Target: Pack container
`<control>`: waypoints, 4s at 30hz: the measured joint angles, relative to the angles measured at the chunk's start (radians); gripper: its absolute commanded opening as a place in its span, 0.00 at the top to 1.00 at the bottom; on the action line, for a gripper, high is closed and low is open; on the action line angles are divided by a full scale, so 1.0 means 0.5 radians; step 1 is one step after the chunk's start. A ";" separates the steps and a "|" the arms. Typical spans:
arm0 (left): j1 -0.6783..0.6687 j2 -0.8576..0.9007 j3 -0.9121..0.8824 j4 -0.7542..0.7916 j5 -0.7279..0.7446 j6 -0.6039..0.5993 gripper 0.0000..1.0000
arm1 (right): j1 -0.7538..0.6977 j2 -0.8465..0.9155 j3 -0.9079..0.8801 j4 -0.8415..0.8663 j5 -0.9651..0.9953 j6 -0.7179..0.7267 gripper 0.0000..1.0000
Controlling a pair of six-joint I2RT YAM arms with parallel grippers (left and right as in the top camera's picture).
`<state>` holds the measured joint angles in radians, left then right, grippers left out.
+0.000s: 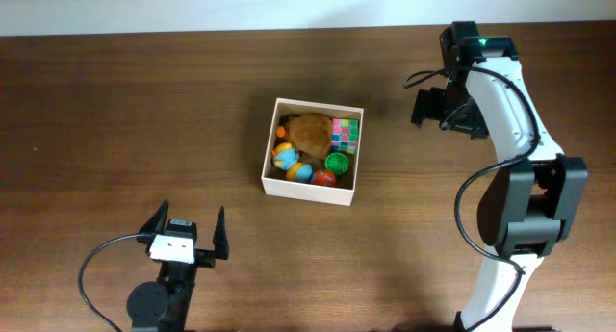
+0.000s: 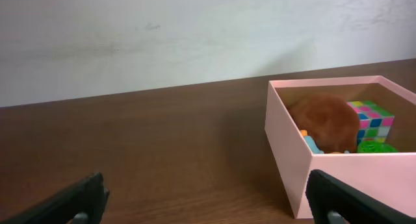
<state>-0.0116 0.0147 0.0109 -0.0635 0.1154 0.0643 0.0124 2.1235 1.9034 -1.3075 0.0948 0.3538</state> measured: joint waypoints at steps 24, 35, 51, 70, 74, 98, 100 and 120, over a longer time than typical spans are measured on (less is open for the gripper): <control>0.000 0.000 0.000 0.000 0.001 0.000 0.01 | 0.021 -0.663 -0.018 -0.027 -0.021 0.001 0.01; 0.000 0.000 0.000 0.000 0.001 0.000 0.01 | 0.021 -1.597 -0.009 -0.195 -0.047 0.000 0.01; 0.000 0.000 0.000 0.000 0.002 0.000 0.01 | 0.021 -2.479 -0.621 0.512 0.147 -0.060 0.01; 0.000 0.000 0.000 -0.001 0.001 0.000 0.01 | 0.099 -3.658 -2.791 2.069 0.136 -0.217 0.01; 0.000 0.000 0.000 0.000 0.001 0.000 0.01 | 0.108 -3.864 -3.099 2.271 0.130 -0.224 0.01; 0.000 0.000 0.000 0.000 0.001 0.000 0.01 | 0.108 -4.218 -3.678 2.452 0.131 -0.232 0.01; 0.000 0.000 0.000 -0.001 0.001 0.000 0.01 | 0.108 -4.218 -3.689 2.452 0.131 -0.231 0.01; 0.000 0.000 0.000 -0.001 0.001 0.000 0.01 | 0.108 -4.219 -3.767 2.461 0.043 -0.513 0.01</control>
<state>-0.0116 0.0147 0.0109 -0.0639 0.1158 0.0643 0.0666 0.0139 0.0200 -0.0772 0.1162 0.0975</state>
